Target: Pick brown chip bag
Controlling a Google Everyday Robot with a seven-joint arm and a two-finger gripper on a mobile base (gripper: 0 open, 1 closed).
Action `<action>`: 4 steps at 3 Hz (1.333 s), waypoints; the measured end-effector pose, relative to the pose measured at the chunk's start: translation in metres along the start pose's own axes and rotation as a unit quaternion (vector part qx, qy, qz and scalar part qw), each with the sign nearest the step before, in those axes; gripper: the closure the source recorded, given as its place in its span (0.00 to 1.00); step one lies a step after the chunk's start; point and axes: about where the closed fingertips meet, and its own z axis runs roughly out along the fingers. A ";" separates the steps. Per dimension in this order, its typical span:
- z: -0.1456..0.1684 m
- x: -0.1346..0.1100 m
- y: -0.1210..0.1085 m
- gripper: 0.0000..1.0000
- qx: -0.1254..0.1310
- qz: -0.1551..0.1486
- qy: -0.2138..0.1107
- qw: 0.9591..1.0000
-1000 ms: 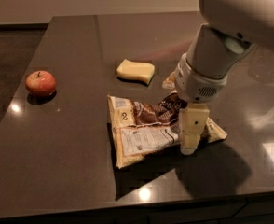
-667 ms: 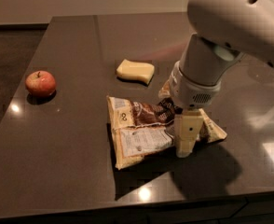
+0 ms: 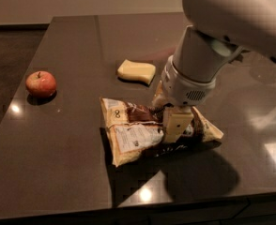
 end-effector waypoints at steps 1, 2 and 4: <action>-0.017 -0.032 0.002 0.84 0.009 -0.009 -0.032 0.999; -0.025 -0.077 0.000 1.00 0.017 -0.025 -0.058 0.998; -0.008 -0.158 -0.020 1.00 0.043 -0.065 -0.071 0.994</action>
Offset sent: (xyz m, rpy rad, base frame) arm -0.0188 0.1174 0.0651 0.1842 -0.0366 0.0882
